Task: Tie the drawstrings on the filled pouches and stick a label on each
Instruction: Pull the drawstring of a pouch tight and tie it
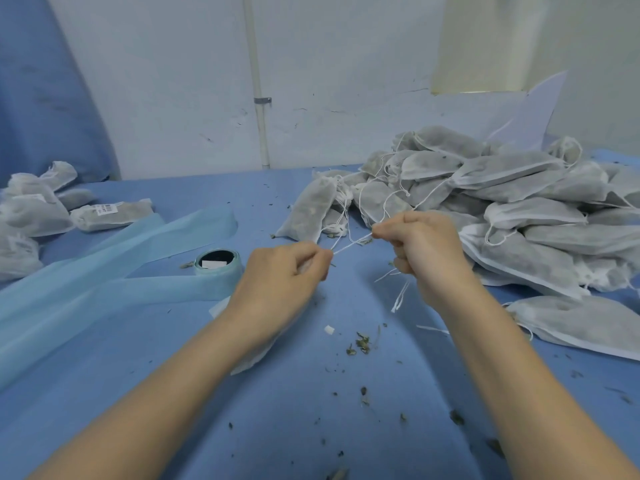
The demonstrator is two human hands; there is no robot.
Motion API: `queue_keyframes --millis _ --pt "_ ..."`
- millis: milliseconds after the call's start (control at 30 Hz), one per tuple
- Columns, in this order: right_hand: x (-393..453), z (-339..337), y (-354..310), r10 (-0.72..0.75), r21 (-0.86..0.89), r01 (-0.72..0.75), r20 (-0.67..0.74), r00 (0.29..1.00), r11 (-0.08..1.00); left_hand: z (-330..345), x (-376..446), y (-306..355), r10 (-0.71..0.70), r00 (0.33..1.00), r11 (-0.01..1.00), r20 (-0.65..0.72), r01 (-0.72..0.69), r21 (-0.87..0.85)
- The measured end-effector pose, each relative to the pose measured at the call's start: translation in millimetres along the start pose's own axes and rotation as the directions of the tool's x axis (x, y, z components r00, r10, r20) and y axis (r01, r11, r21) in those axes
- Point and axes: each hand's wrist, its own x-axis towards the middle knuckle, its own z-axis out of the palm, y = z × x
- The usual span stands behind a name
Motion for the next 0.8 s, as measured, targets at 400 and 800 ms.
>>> queue_keyframes --millis 400,800 --pt "-8 -1 2 0.353 0.176 -0.59 0.657 0.666 0.788 -4 14 -21 -0.009 0.998 0.993 -0.058 0.002 -0.118" --pt "-17 29 17 -0.004 0.256 -0.115 0.422 0.907 0.96 11 6 -7 -0.104 0.984 0.936 -0.147 0.047 -0.349"
